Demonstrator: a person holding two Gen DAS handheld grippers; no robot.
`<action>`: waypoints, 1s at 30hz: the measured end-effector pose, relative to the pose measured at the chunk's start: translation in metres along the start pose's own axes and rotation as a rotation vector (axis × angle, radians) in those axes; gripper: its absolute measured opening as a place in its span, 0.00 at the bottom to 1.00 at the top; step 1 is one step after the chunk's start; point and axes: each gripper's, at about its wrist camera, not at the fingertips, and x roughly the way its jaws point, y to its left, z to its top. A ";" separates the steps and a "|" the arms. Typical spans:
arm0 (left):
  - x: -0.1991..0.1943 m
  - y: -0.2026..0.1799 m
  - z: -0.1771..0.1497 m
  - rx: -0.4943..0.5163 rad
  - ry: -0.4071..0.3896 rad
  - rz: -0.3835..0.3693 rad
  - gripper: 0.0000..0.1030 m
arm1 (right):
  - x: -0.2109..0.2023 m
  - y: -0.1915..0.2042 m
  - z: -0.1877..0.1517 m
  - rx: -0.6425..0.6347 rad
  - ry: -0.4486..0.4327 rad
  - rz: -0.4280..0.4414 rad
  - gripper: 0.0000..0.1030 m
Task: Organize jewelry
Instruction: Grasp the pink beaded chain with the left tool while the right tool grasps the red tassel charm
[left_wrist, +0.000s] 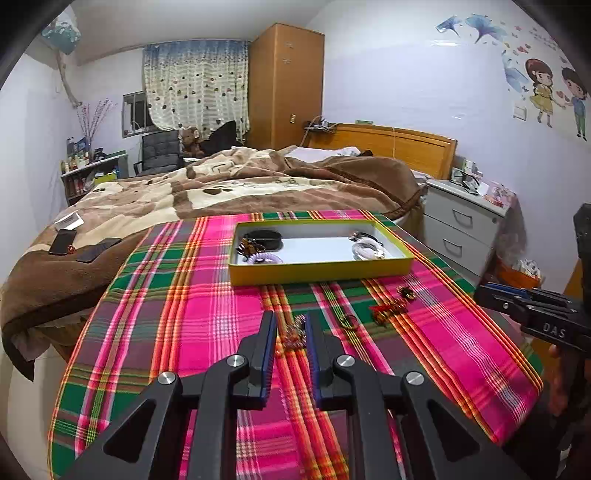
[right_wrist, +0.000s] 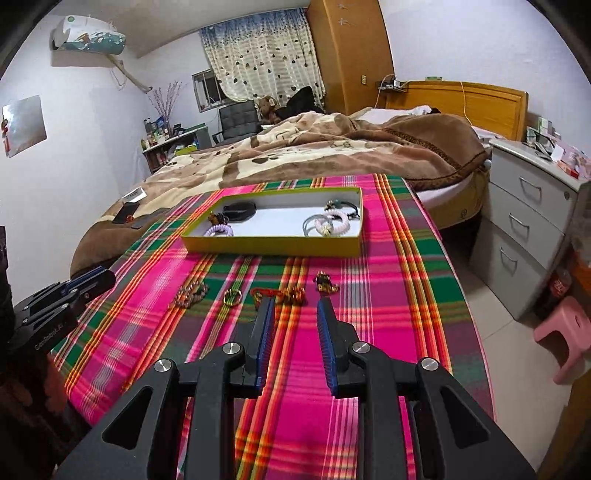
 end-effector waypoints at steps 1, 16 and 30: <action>0.000 -0.001 -0.001 0.005 0.001 0.002 0.15 | 0.000 -0.001 -0.002 0.002 0.003 0.000 0.23; 0.022 0.005 -0.008 -0.004 0.053 -0.008 0.19 | 0.019 0.002 -0.005 -0.026 0.052 0.027 0.24; 0.050 0.007 -0.009 0.019 0.112 -0.031 0.23 | 0.045 0.001 0.001 -0.061 0.096 0.047 0.26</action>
